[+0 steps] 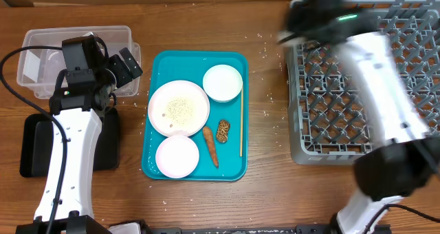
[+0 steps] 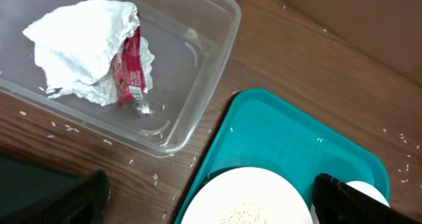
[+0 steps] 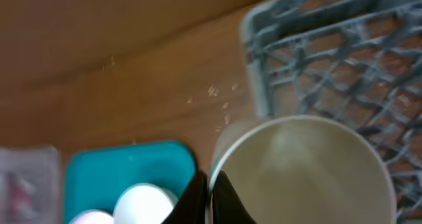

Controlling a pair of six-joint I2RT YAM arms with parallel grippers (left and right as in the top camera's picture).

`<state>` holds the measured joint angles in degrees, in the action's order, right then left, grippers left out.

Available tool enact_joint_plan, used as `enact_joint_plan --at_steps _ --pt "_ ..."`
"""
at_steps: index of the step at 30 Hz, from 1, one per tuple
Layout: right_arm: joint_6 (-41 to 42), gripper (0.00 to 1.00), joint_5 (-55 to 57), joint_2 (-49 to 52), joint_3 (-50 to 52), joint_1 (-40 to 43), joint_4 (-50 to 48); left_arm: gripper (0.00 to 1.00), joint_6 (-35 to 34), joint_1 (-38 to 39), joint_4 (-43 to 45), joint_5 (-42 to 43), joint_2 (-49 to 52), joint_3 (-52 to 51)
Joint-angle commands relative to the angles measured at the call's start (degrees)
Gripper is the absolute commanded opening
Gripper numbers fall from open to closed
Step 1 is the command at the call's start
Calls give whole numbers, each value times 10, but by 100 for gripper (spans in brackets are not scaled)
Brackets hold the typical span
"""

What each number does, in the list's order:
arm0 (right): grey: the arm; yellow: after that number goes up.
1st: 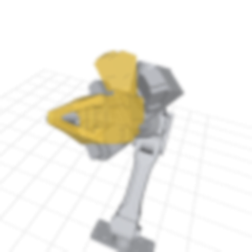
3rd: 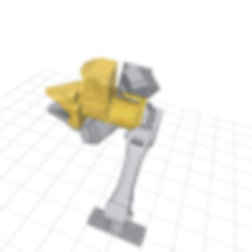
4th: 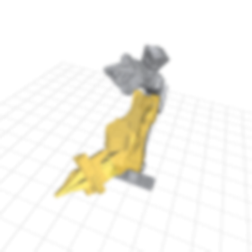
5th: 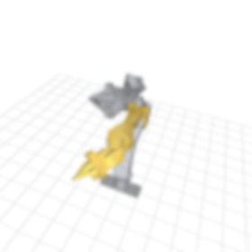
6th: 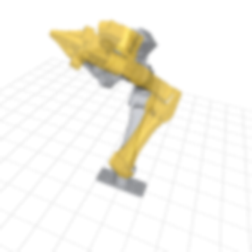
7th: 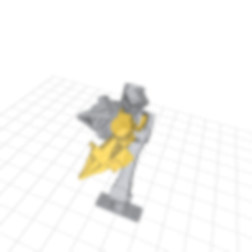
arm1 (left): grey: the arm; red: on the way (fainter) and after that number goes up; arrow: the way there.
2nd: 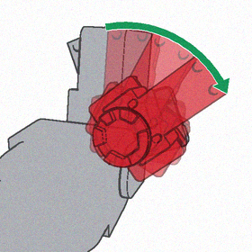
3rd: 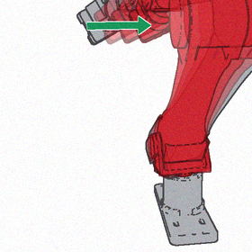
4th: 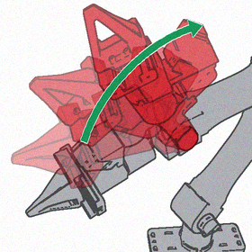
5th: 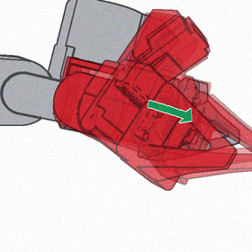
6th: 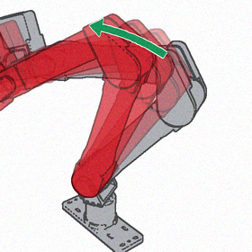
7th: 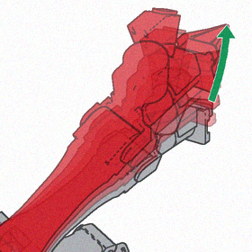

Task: Sort waste into correct bins and load items into the dishwasher
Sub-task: 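Lift the white cup and carry it right over the gray dish rack, then lower the white cup upright into the rack and open the right gripper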

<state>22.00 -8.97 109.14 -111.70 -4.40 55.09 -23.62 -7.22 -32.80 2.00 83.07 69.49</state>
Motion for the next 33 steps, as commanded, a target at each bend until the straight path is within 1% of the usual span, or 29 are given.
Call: enact_joint_plan --at_steps 1,2,4,5,7,8,9,11,17,20,28,33 --pt "-49 4 -353 -23 8 148 -24 100 -4 1 0 5 2 11" --pt "-63 4 -431 -21 17 201 -41 100 -4 1 0 5 2 11" --pt "-64 4 -489 -18 30 265 -58 100 -4 1 0 5 2 11" --pt "-64 4 -510 -16 50 312 -74 100 -4 1 0 6 2 11" --pt "-64 4 -526 -14 78 342 -98 100 -4 1 0 5 2 11" --pt "-64 4 -556 -10 113 359 -138 100 -4 1 0 5 2 11" --pt "-63 4 -573 -5 131 364 -162 100 -4 1 0 5 2 11" --pt "-59 4 -573 23 160 364 -199 100 -4 1 0 5 2 11" --pt "21 4 -560 111 163 370 -266 100 -4 1 0 5 2 11" --pt "36 4 -493 119 163 380 -255 100 -4 1 0 5 2 11" --pt "36 4 -476 118 163 405 -232 100 -4 1 0 5 2 11" --pt "33 4 -421 118 163 408 -199 100 -4 1 0 5 2 11"
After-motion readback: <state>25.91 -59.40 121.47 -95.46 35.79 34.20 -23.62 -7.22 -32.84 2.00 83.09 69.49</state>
